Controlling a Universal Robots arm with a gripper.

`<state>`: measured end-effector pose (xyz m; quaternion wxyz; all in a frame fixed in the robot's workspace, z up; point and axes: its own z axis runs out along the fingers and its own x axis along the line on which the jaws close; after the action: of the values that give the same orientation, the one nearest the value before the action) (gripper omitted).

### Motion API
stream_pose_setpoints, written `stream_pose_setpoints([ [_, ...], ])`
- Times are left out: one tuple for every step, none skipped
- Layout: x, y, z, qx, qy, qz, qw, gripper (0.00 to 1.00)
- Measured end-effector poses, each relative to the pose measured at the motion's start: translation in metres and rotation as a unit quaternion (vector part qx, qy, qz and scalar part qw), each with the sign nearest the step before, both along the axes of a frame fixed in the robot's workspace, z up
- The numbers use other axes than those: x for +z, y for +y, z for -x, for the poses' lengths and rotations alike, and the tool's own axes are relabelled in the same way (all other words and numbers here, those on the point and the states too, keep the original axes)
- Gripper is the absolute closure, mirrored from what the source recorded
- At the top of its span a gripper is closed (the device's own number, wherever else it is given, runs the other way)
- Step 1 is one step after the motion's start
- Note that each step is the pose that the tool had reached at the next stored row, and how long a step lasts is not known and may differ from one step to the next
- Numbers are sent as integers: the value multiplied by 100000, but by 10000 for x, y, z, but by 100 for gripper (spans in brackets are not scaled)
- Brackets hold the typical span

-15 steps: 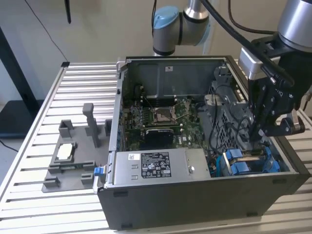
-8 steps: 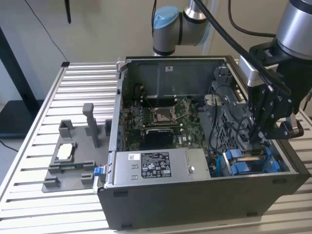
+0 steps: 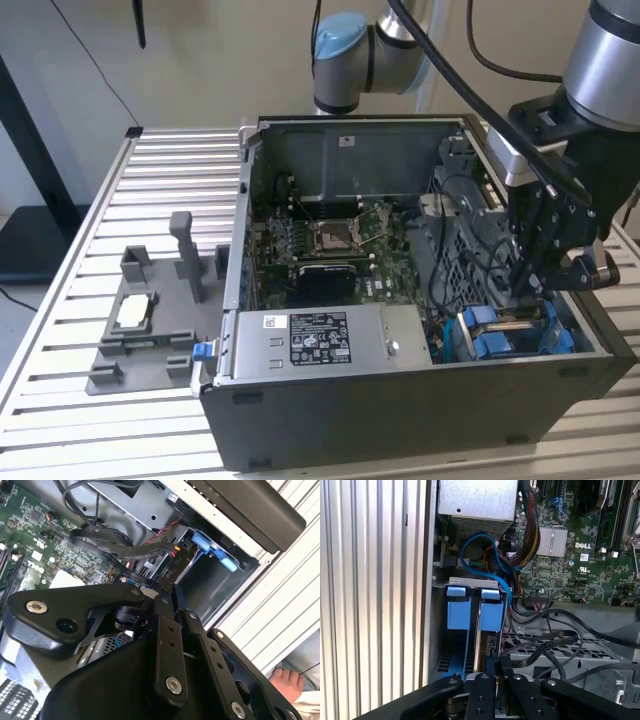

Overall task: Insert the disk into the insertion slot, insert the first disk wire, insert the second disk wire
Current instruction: 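Insert the second disk wire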

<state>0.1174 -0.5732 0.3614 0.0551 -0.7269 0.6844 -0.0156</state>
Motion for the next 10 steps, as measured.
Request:
stream_pose_setpoints([
  [-5, 0, 0, 1, -2, 2, 100000, 84],
  [-11, -1, 0, -7, 0, -2, 100000, 84],
  [-16, -2, 0, -29, -1, -1, 100000, 84],
  [-20, -2, 0, -41, -1, 5, 100000, 84],
  [-24, -3, 0, -48, 0, 9, 100000, 84],
  [-27, -4, 0, -52, 0, 15, 100000, 84],
  [-30, -5, 0, -53, 1, 11, 100000, 84],
  [-34, -6, 0, -55, 4, 1, 100000, 84],
  [-38, -7, 0, -56, 6, 0, 100000, 84],
  [-43, -7, 0, -58, 6, -1, 100000, 84],
])
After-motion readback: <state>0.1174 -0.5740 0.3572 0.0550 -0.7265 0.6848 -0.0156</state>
